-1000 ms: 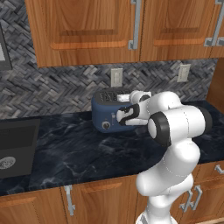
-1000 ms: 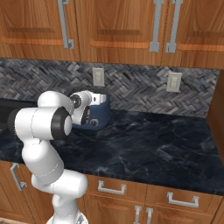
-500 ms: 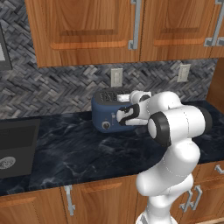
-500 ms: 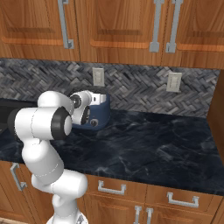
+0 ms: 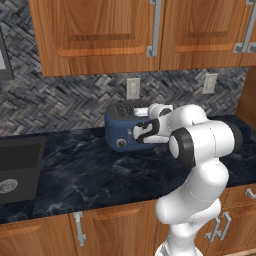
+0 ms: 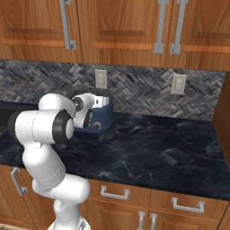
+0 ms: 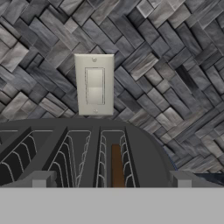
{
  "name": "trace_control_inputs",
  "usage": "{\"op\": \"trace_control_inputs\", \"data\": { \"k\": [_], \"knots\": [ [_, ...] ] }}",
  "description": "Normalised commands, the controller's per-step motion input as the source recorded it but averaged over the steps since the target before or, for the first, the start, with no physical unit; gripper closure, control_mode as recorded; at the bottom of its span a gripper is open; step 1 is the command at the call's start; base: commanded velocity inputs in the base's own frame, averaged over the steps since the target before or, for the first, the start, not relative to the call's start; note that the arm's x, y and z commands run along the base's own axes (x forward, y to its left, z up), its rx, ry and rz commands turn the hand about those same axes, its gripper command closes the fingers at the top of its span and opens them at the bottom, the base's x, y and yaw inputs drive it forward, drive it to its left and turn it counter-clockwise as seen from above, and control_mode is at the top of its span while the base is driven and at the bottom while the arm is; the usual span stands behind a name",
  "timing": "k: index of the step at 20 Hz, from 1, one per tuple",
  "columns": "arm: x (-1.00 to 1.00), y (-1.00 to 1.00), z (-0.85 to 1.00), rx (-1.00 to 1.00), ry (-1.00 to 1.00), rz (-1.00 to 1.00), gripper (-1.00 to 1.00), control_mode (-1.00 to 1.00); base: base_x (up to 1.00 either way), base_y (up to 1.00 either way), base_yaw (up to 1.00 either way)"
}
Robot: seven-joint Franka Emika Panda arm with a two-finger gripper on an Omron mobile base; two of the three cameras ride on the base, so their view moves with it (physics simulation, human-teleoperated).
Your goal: Start the toaster. Once the lever pops up, take the bread to the plate on the dining counter.
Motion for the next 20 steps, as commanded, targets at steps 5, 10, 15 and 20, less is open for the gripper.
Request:
{"op": "trace_control_inputs", "data": {
  "k": [5, 10, 15, 20],
  "knots": [
    [0.00, 0.00, 0.00, 0.00, 0.00, 0.00, -1.00, -1.00, 0.00, 0.00, 0.00],
    [0.00, 0.00, 0.00, 0.00, 0.00, 0.00, -1.00, -1.00, 0.00, 0.00, 0.00],
    [0.00, 0.00, 0.00, 0.00, 0.00, 0.00, -1.00, -1.00, 0.00, 0.00, 0.00],
    [0.00, 0.00, 0.00, 0.00, 0.00, 0.00, -1.00, -1.00, 0.00, 0.00, 0.00]
  ]
}}
